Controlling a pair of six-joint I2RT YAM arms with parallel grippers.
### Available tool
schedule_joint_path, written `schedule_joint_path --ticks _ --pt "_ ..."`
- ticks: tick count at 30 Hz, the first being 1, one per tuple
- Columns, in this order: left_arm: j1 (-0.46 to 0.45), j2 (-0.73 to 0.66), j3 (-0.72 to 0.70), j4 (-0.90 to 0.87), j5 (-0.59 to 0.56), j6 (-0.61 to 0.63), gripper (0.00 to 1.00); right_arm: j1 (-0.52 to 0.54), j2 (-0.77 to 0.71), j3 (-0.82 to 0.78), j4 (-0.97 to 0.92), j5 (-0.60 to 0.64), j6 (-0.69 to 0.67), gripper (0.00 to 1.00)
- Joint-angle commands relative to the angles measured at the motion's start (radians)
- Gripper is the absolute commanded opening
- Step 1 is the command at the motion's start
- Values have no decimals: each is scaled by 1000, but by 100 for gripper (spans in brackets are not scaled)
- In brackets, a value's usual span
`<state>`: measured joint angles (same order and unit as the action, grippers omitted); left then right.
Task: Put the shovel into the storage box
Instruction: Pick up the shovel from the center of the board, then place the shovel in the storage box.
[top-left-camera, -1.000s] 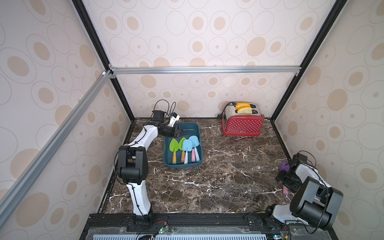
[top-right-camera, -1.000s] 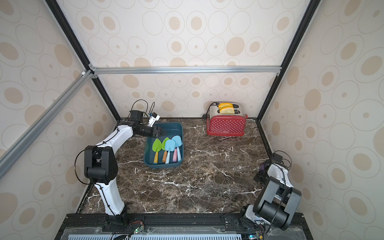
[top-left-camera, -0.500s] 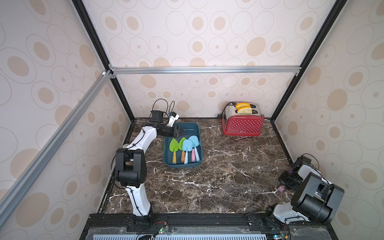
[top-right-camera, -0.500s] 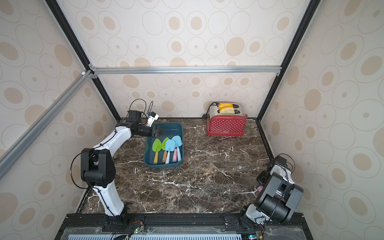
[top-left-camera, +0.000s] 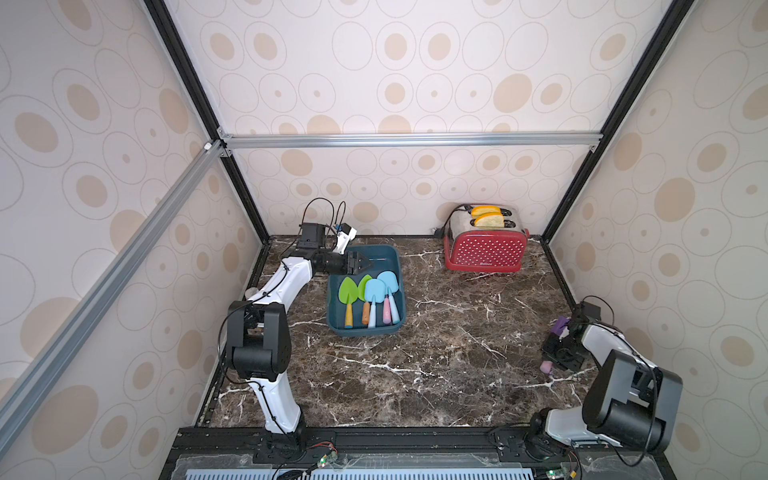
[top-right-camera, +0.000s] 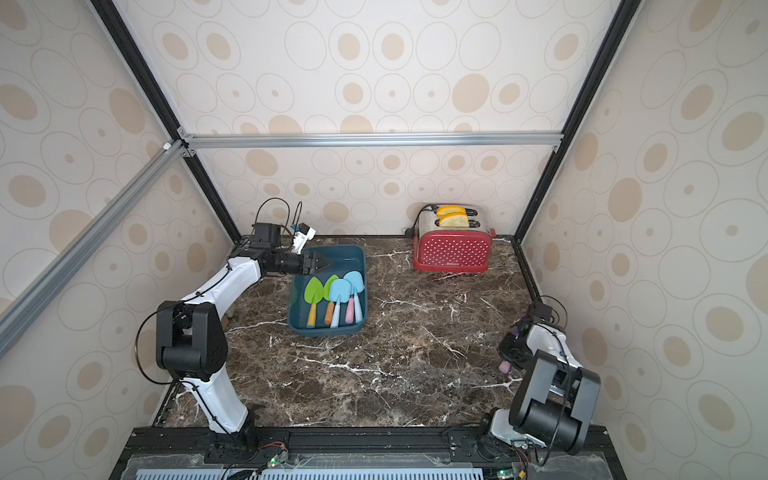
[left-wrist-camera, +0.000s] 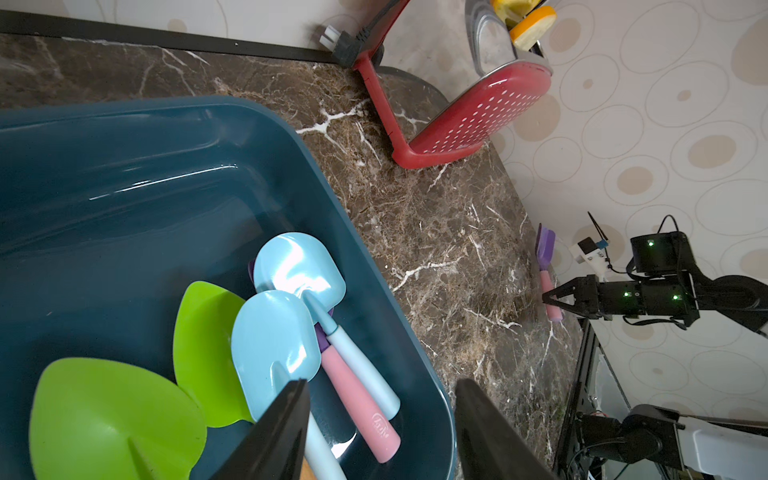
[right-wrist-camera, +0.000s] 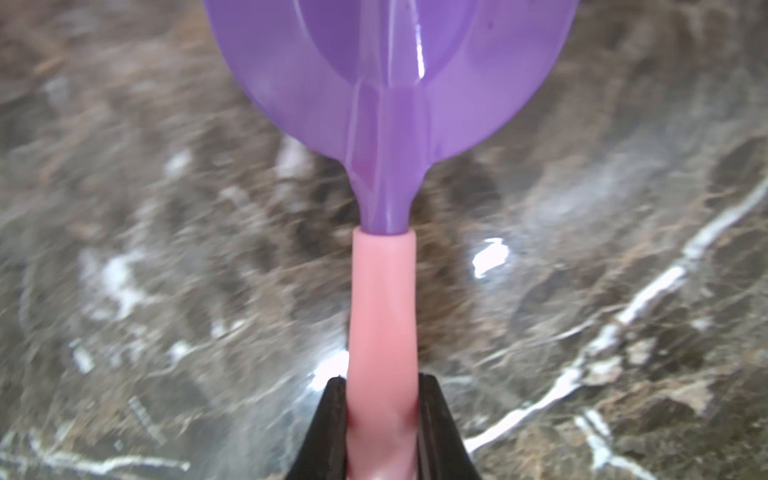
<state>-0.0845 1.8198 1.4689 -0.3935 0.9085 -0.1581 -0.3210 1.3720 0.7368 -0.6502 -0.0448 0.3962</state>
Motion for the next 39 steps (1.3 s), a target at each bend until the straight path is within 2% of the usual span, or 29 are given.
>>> schedule_joint_path --ticks 1,7,13,21,27,33,39 --pt "8 -42 -21 126 60 -84 59 115 -61 46 -65 34 12 0" --pt "-23 -36 -54 239 85 -186 63 369 -132 156 -119 31 34 0" --pt "-98 -35 -122 361 76 -299 64 633 -111 282 -129 8 11 0" --pt "-188 -76 -202 512 28 -424 67 874 -29 420 -135 16 -10 0" --pt "-262 -100 -211 525 -62 -434 67 1002 49 532 -159 37 -43 0" --pt "-329 -115 -203 492 -158 -396 67 1074 108 602 -190 56 -75 0" --pt "-342 -139 -231 503 -202 -396 65 1107 144 625 -207 88 -87 0"
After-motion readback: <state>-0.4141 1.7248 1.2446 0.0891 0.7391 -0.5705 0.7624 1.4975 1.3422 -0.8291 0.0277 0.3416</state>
